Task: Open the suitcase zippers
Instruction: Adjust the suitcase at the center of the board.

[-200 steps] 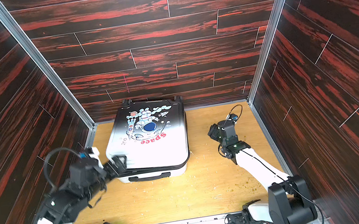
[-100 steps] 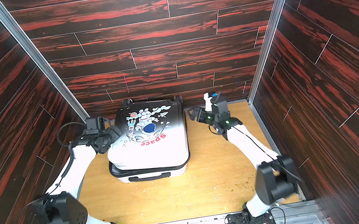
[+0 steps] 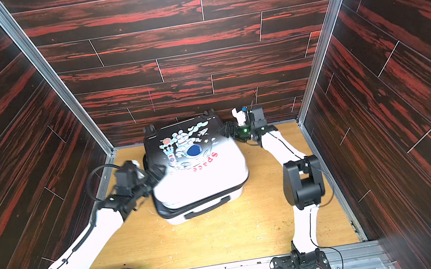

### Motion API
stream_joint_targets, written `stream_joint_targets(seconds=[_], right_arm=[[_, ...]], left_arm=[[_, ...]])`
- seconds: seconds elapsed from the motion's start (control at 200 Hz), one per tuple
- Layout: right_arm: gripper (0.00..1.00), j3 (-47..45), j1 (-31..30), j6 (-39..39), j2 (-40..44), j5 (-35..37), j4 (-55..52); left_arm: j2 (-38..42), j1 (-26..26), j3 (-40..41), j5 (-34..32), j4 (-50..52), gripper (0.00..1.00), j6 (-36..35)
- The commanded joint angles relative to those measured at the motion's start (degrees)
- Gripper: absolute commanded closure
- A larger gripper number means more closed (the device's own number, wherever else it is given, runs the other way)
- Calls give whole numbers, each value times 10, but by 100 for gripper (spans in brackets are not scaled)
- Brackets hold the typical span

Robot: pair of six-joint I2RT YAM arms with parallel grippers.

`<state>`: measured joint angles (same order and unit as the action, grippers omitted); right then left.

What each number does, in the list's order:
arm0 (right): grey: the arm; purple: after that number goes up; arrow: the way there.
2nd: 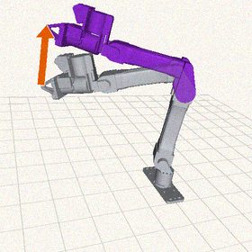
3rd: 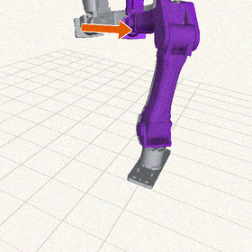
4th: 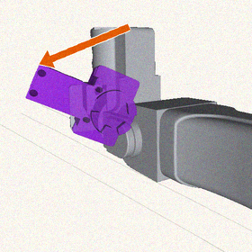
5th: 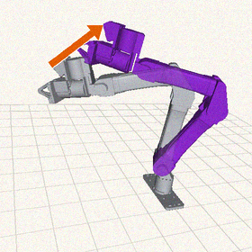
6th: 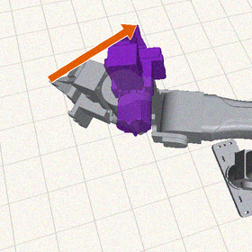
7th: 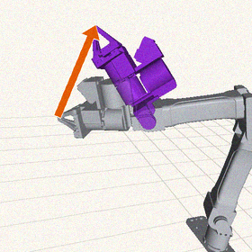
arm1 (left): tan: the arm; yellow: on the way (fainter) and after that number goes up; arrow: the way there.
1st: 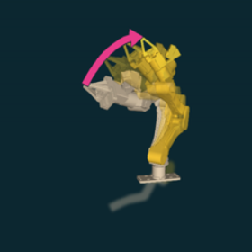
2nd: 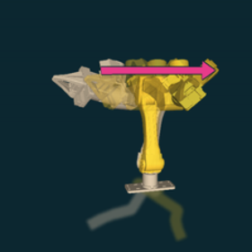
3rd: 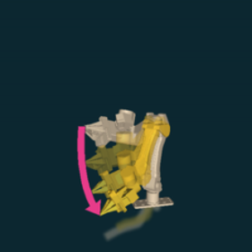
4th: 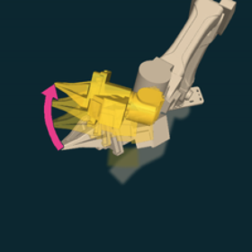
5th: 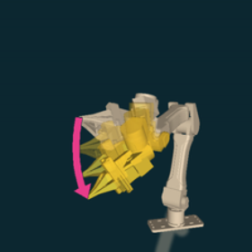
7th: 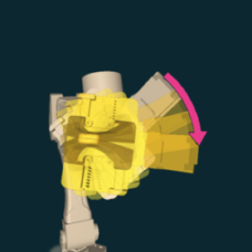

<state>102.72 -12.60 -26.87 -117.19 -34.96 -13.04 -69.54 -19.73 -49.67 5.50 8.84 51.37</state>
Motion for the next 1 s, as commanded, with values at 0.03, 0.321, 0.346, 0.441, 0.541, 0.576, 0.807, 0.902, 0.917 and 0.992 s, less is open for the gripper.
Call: stream_joint_targets(seconds=[0.03,0.321,0.346,0.441,0.541,0.576,0.807,0.902,0.917,0.992], right_arm=[[8,128,-104,104,-67,-210,-191],[6,152,-77,124,38,256,-223],[5,135,-70,118,63,316,-211],[3,63,-61,131,153,429,-149],[3,8,-61,126,223,465,-120],[3,-11,-61,112,244,470,-119],[3,-205,-62,31,415,438,-89],[3,-273,-62,7,480,427,-98],[3,-284,-61,3,489,426,-100],[4,-332,-61,-17,536,408,-112]], left_arm=[[-20,-199,-36,146,-138,0,60],[61,-275,-132,-51,21,0,-82],[82,-274,-139,-87,45,0,-98],[130,-267,-190,-265,156,0,-127],[118,-206,-246,-385,270,0,-61],[107,-168,-256,-366,299,0,-35],[19,25,-206,-152,199,0,95],[-51,56,-240,-116,215,0,123],[-61,61,-243,-110,215,0,127],[-101,79,-251,-82,201,0,143]])
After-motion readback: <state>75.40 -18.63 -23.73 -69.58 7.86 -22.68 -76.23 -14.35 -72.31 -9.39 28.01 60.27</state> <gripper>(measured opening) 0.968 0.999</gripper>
